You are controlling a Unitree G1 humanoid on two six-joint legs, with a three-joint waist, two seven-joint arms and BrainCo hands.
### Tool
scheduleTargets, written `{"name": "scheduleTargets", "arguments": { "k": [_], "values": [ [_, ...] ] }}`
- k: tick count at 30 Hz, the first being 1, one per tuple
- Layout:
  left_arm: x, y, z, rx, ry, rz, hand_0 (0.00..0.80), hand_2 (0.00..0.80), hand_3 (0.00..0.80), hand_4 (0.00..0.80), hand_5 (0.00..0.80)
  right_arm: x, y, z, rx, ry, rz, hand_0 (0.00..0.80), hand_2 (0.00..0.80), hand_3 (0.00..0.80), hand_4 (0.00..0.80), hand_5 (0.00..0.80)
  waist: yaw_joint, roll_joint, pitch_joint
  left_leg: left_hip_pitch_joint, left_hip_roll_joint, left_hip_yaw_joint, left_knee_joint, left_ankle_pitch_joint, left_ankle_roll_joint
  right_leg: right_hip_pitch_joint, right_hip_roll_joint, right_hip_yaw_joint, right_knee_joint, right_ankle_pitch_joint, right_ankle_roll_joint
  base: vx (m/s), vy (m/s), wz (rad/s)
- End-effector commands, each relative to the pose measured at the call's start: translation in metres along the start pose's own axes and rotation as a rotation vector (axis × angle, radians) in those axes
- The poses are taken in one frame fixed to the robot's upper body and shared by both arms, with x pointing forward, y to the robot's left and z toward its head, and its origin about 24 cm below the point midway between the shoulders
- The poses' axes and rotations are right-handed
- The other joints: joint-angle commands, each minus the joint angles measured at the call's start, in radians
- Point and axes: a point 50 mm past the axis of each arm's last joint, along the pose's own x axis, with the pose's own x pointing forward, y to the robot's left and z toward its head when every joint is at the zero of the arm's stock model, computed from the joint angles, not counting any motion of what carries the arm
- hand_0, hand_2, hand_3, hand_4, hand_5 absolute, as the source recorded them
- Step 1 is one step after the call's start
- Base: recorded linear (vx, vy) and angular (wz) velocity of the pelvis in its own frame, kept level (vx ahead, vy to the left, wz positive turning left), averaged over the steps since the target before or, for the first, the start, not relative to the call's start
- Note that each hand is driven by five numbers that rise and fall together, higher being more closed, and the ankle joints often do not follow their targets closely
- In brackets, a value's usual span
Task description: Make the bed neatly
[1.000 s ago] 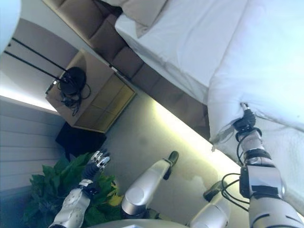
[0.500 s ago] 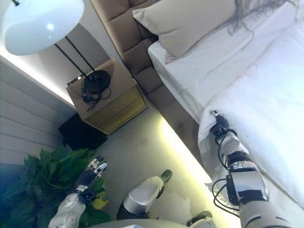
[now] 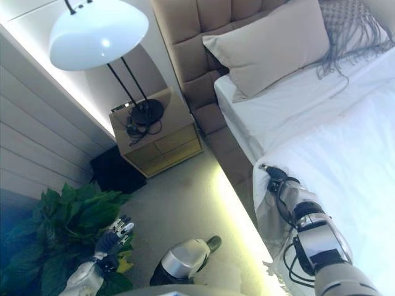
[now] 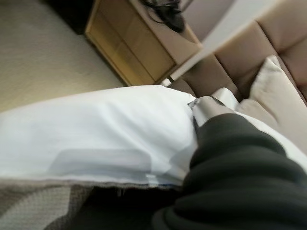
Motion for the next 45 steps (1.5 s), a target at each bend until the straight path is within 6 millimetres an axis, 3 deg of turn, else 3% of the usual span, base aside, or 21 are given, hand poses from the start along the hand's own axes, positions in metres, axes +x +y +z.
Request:
{"name": "scheduleTargets", "arguments": {
  "k": [1, 5, 9, 10, 11, 12, 18, 23, 27, 36, 42, 45],
  "values": [
    [-0.007, -0.002, 0.004, 0.087, 0.004, -0.061, 0.0, 0.0, 0.0, 0.0, 0.0, 0.001, 0.156, 0.0, -0.131, -0.062, 0.624, 0.8, 0.8, 0.8, 0.8, 0.8, 0.071, -0.014, -0.102, -0.043, -0.003, 0.024, 0.045, 0.051, 0.028, 0.004, -0.015, 0.002, -0.003, 0.226, -0.031, 0.052, 0.0, 0.09],
    [-0.008, 0.002, 0.008, 0.102, 0.014, -0.06, 0.0, 0.0, 0.0, 0.0, 0.0, -0.001, 0.171, -0.006, -0.124, -0.045, 0.652, 0.8, 0.8, 0.8, 0.8, 0.8, 0.081, -0.02, -0.11, -0.037, -0.008, 0.016, 0.048, 0.054, 0.029, 0.031, -0.01, -0.011, -0.014, 0.229, -0.032, 0.048, -0.01, 0.08],
    [-0.01, 0.006, 0.01, 0.123, 0.022, -0.063, 0.0, 0.0, 0.0, 0.0, 0.0, 0.001, 0.169, -0.014, -0.136, -0.019, 0.616, 0.8, 0.8, 0.8, 0.8, 0.8, 0.09, -0.027, -0.116, -0.028, -0.012, 0.009, 0.047, 0.058, 0.034, 0.049, -0.004, -0.023, -0.018, 0.233, -0.03, 0.043, -0.013, 0.07],
    [-0.011, 0.006, 0.011, 0.127, 0.023, -0.064, 0.0, 0.0, 0.0, 0.0, 0.0, 0.001, 0.167, -0.016, -0.111, -0.015, 0.598, 0.728, 0.728, 0.728, 0.728, 0.728, 0.091, -0.028, -0.117, -0.027, -0.013, 0.008, 0.047, 0.058, 0.035, 0.052, -0.003, -0.025, -0.019, 0.235, -0.03, 0.037, -0.018, 0.11],
    [-0.011, 0.006, 0.011, 0.132, 0.025, -0.064, 0.0, 0.0, 0.0, 0.0, 0.0, 0.002, 0.164, -0.017, -0.078, -0.008, 0.571, 0.408, 0.408, 0.408, 0.408, 0.408, 0.091, -0.029, -0.118, -0.025, -0.014, 0.008, 0.048, 0.057, 0.036, 0.056, -0.003, -0.028, -0.02, 0.237, -0.03, 0.035, -0.021, 0.12],
    [-0.012, 0.006, 0.01, 0.136, 0.027, -0.064, 0.0, 0.0, 0.0, 0.0, 0.0, 0.003, 0.16, -0.019, -0.042, -0.004, 0.544, 0.0, 0.0, 0.0, 0.0, 0.0, 0.091, -0.03, -0.119, -0.023, -0.014, 0.009, 0.05, 0.056, 0.037, 0.061, -0.002, -0.03, -0.022, 0.238, -0.03, 0.03, -0.022, 0.09],
    [-0.016, 0.009, 0.009, 0.152, 0.026, -0.069, 0.0, 0.0, 0.0, 0.0, 0.0, 0.002, 0.154, -0.035, 0.084, 0.04, 0.534, 0.0, 0.0, 0.0, 0.0, 0.0, 0.089, -0.039, -0.122, -0.014, -0.01, 0.021, 0.049, 0.054, 0.043, 0.081, 0.012, -0.032, -0.04, 0.243, -0.033, 0.003, -0.01, 0.01],
    [-0.015, 0.008, 0.012, 0.175, 0.031, -0.089, 0.0, 0.0, 0.0, 0.0, 0.0, -0.003, 0.157, -0.073, 0.042, 0.181, 0.592, 0.0, 0.0, 0.0, 0.0, 0.0, 0.093, -0.047, -0.13, -0.007, -0.009, 0.028, 0.041, 0.058, 0.049, 0.081, 0.018, -0.032, -0.05, 0.252, -0.03, -0.001, -0.015, 0.02],
    [-0.013, 0.003, 0.011, 0.193, 0.04, -0.098, 0.0, 0.0, 0.0, 0.0, 0.0, -0.01, 0.172, -0.097, 0.061, 0.259, 0.658, 0.0, 0.0, 0.0, 0.0, 0.0, 0.101, -0.052, -0.133, -0.003, -0.012, 0.028, 0.039, 0.061, 0.053, 0.09, 0.028, -0.039, -0.056, 0.246, -0.03, 0.0, 0.0, 0.0],
    [-0.012, 0.0, 0.003, 0.201, 0.052, -0.098, 0.0, 0.0, 0.0, 0.0, 0.0, -0.028, 0.214, -0.114, 0.184, 0.346, 0.833, 0.0, 0.0, 0.0, 0.0, 0.0, 0.114, -0.062, -0.147, -0.001, -0.01, 0.03, 0.027, 0.078, 0.053, 0.116, 0.049, -0.052, -0.09, 0.249, -0.03, -0.008, -0.011, -0.01],
    [-0.013, 0.0, 0.0, 0.207, 0.064, -0.089, 0.0, 0.0, 0.0, 0.0, 0.0, -0.021, 0.197, -0.122, 0.096, 0.362, 0.7, 0.0, 0.0, 0.0, 0.0, 0.0, 0.112, -0.066, -0.159, 0.005, -0.005, 0.028, 0.02, 0.082, 0.053, 0.114, 0.052, -0.051, -0.084, 0.247, -0.031, 0.008, 0.007, 0.02],
    [-0.013, 0.0, -0.002, 0.21, 0.066, -0.087, 0.0, 0.0, 0.0, 0.0, 0.0, -0.013, 0.186, -0.118, -0.016, 0.282, 0.598, 0.0, 0.0, 0.0, 0.0, 0.0, 0.111, -0.065, -0.159, 0.004, -0.003, 0.03, 0.021, 0.083, 0.053, 0.114, 0.053, -0.054, -0.081, 0.243, -0.031, 0.015, 0.02, 0.09]
  ]
}}
